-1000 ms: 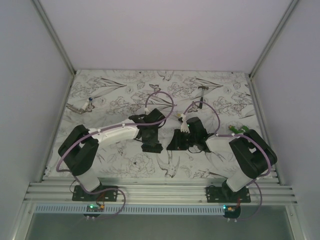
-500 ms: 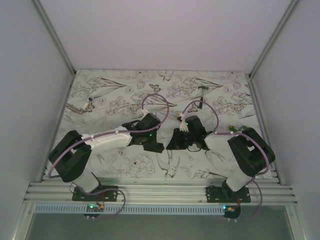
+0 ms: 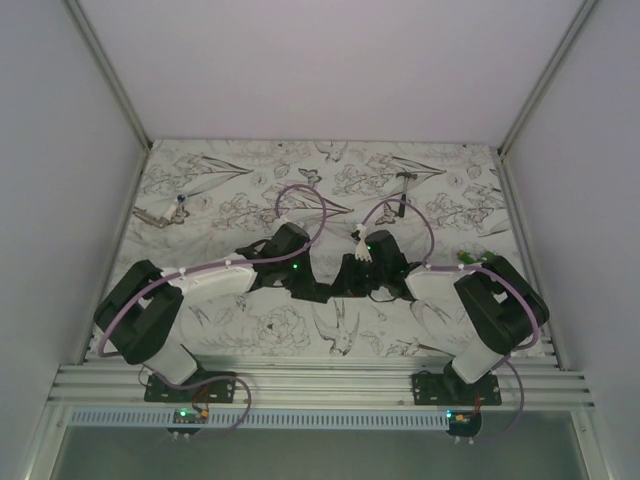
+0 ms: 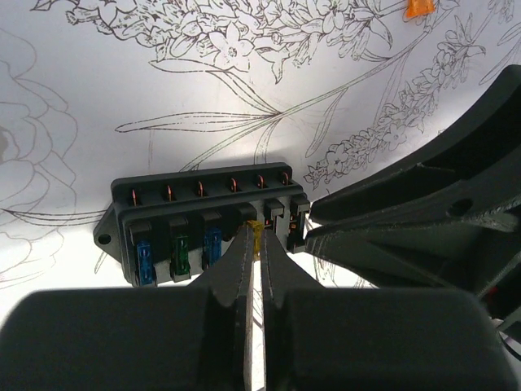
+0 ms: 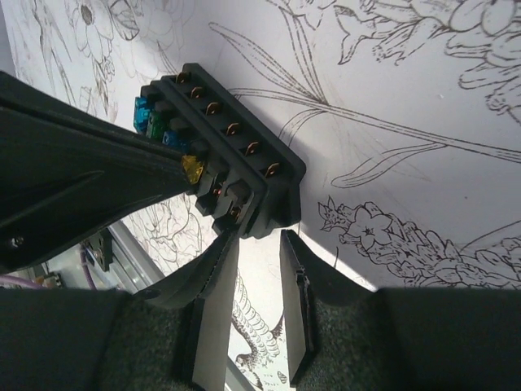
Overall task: Snap on the fuse box
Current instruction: Install the fuse at the fuse box base.
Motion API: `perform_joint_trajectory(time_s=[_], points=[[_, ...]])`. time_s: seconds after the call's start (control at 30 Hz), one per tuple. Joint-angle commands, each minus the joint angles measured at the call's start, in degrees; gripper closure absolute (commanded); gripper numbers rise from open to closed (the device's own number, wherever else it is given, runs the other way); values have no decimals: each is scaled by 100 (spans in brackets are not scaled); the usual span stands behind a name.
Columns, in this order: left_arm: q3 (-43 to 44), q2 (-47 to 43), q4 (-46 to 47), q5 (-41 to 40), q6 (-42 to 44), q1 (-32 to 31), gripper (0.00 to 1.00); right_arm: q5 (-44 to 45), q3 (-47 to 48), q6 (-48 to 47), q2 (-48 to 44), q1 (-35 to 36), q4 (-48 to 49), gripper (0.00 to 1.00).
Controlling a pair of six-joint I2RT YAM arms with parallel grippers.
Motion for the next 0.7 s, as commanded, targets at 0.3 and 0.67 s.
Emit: perform_joint_trajectory(time_s=[0.3, 0.67], points=[[-559, 611, -2450, -471, 450, -4, 100, 263, 125, 771, 319, 219, 826, 69], [-346, 599, -2856, -272, 513, 162, 100, 924, 259, 403, 471, 316, -737, 73]])
